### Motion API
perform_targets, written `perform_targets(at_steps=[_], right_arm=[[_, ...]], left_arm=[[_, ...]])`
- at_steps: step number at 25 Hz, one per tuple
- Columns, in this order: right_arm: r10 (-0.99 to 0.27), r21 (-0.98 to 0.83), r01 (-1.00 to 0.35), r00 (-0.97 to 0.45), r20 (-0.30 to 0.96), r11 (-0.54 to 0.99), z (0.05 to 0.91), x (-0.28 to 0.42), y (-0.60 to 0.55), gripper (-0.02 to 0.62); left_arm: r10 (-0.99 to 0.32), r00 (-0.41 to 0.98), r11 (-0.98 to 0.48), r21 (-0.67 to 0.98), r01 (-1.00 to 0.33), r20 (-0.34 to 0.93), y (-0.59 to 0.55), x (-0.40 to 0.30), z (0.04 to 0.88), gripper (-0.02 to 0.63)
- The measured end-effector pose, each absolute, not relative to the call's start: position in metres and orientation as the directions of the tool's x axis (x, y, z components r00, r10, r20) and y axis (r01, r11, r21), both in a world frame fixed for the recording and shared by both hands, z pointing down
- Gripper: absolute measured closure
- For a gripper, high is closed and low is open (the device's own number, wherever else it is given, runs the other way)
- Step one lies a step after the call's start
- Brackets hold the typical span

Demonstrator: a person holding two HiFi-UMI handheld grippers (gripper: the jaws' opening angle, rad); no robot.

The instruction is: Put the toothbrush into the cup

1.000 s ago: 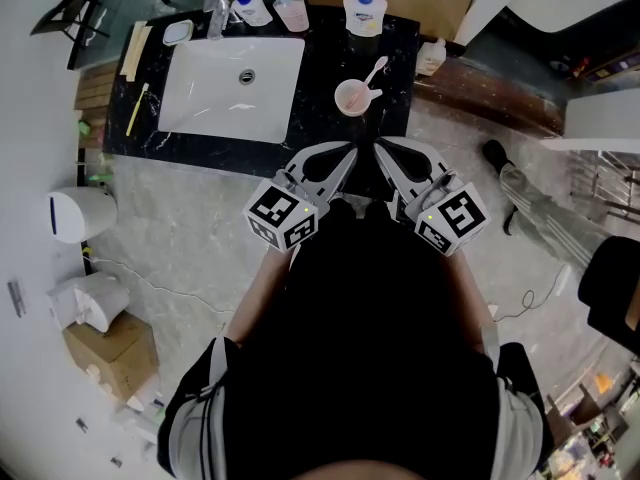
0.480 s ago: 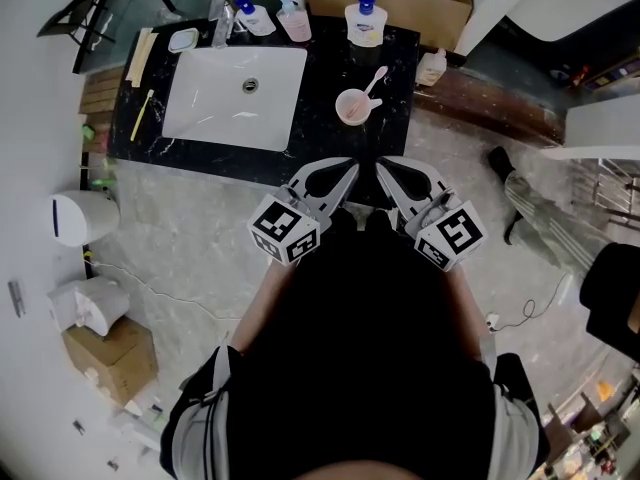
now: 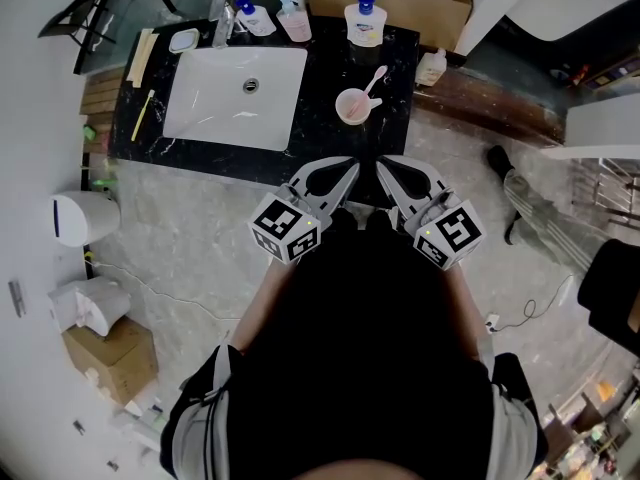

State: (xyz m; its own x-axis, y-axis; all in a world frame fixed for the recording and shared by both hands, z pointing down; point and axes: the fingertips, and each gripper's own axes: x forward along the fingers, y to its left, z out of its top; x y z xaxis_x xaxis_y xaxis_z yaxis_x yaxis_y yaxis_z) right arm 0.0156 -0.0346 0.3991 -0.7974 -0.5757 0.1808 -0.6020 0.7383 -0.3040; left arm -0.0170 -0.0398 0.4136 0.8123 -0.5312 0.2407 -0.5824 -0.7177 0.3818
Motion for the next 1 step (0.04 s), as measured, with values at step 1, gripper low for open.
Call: perform_targets(at_steps=[1], right_arm=[[-0.576,-0.305,-0.602,-0.797,0.182,0.738,0.3996,0.0154,-0.0346,0.581]], left_arm=[[-0.530,0.813,-0.718,0.382,-0.582,0.241,-0.0396,-0.0169,0.4139,0.598]])
